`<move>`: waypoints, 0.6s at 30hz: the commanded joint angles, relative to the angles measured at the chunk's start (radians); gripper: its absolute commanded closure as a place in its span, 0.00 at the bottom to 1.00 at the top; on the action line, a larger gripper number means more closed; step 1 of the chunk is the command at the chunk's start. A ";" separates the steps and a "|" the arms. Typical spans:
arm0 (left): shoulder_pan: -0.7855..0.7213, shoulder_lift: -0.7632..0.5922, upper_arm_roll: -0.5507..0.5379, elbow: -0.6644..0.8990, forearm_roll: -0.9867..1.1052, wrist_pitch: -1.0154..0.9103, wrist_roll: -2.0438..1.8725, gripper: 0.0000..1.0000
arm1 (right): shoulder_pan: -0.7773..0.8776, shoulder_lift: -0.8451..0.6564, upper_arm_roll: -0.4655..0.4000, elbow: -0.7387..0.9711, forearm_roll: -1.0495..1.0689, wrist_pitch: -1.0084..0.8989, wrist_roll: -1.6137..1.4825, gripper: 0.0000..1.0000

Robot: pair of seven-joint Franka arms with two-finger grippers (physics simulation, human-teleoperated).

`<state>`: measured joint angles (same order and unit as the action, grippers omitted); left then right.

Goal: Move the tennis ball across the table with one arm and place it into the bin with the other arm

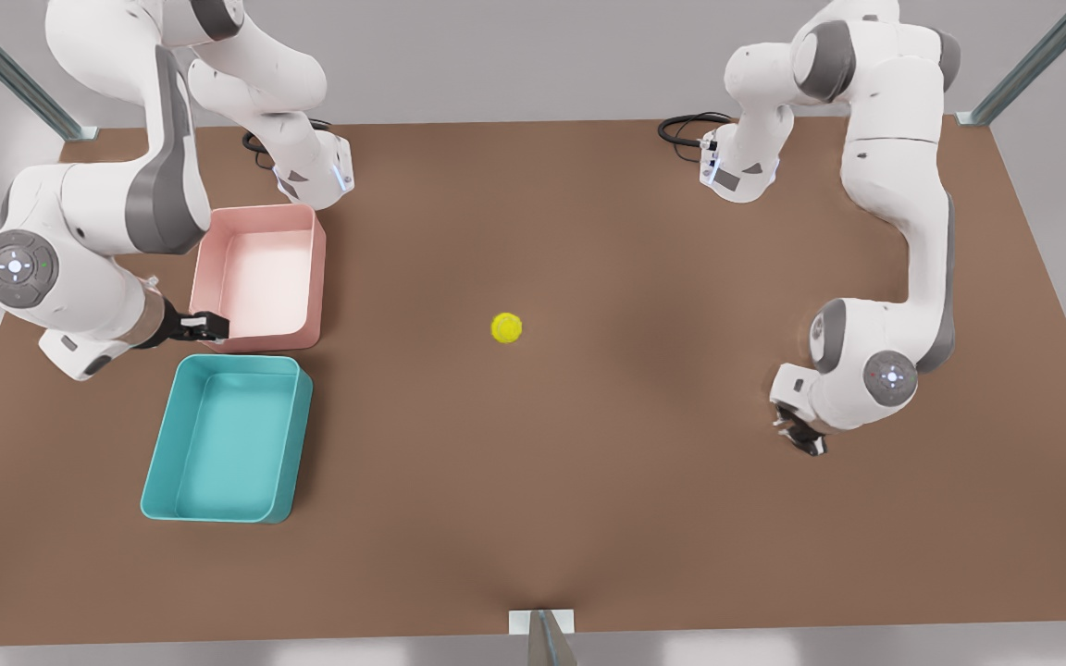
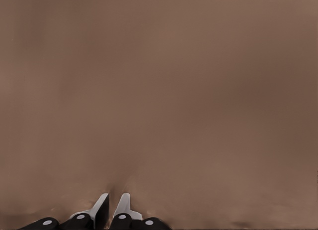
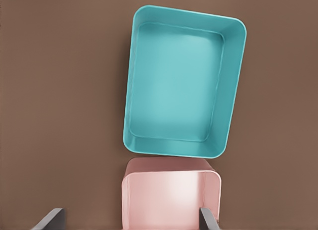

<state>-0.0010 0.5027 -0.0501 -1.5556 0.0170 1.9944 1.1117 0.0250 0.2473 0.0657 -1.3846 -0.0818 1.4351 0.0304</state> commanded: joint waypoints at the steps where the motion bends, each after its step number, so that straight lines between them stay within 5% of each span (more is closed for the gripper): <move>1: 0.024 -0.021 0.028 0.123 0.014 -0.496 -1.161 0.00 | 0.023 0.046 0.002 0.032 0.031 0.005 0.002 0.00; 3: -0.054 -0.022 0.119 0.388 -0.054 -0.749 -1.359 0.00 | 0.121 0.099 0.002 0.033 0.050 0.082 0.058 0.00; 7: -0.073 -0.154 0.121 0.304 -0.057 -0.697 -1.287 0.00 | 0.230 0.196 0.002 -0.027 0.079 0.275 0.355 0.00; 12: -0.040 -0.108 0.108 0.302 -0.077 -0.692 -1.257 0.00 | 0.253 0.044 0.003 -0.508 0.093 0.708 0.434 0.00; 18: -0.039 -0.102 0.107 0.301 -0.077 -0.694 -1.254 0.00 | 0.328 -0.103 0.011 -0.850 0.105 0.909 0.533 0.00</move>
<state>-0.0396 0.4014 0.0568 -1.2553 -0.0596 1.3312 0.3128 0.3412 0.1568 0.0761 -2.2058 0.0143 2.1259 0.2781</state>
